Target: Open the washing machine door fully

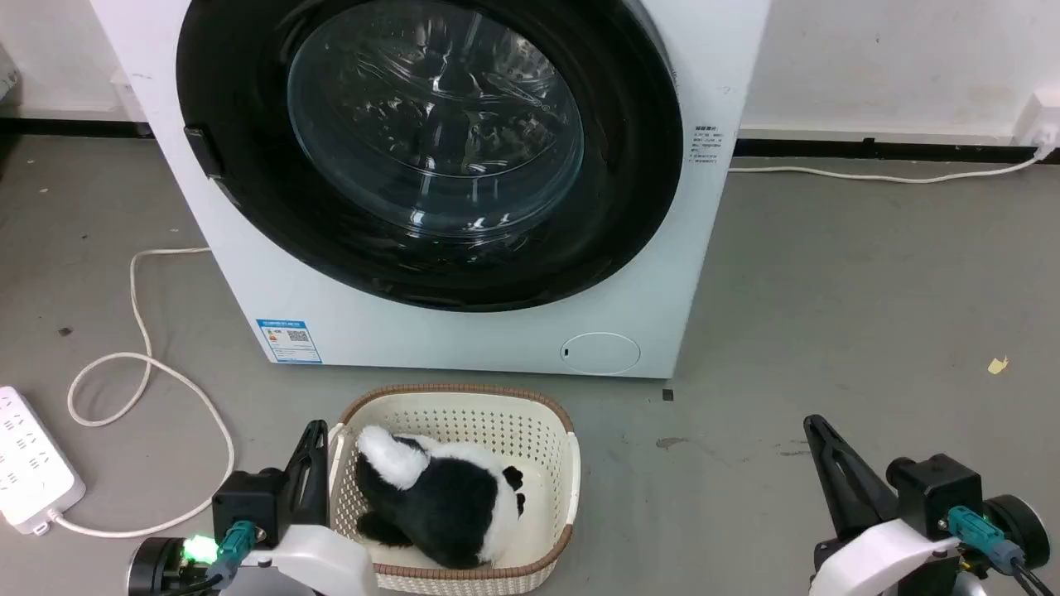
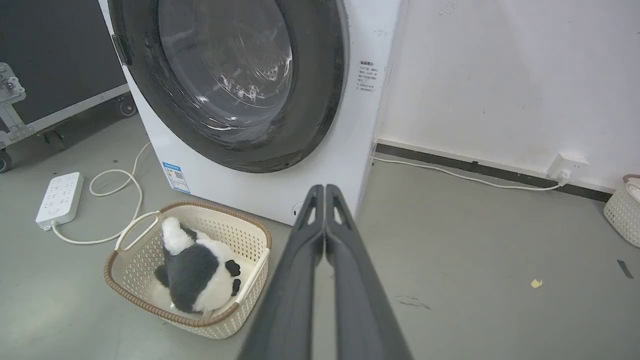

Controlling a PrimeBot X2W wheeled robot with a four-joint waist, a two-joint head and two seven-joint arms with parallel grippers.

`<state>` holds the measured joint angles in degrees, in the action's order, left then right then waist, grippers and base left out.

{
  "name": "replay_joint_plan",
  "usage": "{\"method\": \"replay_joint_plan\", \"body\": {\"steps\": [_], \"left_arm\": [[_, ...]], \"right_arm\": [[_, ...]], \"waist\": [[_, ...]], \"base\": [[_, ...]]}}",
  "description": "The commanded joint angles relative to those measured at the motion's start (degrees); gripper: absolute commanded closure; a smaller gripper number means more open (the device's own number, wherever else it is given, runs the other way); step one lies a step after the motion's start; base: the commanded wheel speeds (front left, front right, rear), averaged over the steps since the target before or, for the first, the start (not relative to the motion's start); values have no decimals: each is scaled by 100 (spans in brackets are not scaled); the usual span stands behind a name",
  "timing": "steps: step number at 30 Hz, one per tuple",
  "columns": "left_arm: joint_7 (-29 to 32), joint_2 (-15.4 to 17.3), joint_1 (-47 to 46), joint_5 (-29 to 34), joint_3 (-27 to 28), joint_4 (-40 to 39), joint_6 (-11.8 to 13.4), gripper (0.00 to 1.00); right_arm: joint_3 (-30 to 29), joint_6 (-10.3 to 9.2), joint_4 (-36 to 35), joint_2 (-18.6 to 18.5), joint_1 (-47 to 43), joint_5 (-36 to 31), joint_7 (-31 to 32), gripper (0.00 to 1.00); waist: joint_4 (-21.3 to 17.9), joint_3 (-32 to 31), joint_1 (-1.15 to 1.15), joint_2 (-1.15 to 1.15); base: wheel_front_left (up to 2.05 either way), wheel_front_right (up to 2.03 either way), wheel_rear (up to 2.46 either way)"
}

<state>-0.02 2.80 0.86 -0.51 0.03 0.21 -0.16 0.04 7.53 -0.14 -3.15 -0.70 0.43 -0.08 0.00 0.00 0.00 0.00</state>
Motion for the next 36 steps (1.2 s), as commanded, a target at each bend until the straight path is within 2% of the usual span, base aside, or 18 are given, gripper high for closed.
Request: {"method": "replay_joint_plan", "body": {"steps": [1,36], "left_arm": [[2,8,-86,51,-3,-21,16,100],[2,8,-86,51,-3,-21,16,100]], "right_arm": [[-4,-4,14,27,70,-43,8,100],[-4,-4,14,27,70,-43,8,100]], "waist": [[0,0,0,0],[0,0,0,0]], "base": [[0,0,0],[0,0,0]]}}
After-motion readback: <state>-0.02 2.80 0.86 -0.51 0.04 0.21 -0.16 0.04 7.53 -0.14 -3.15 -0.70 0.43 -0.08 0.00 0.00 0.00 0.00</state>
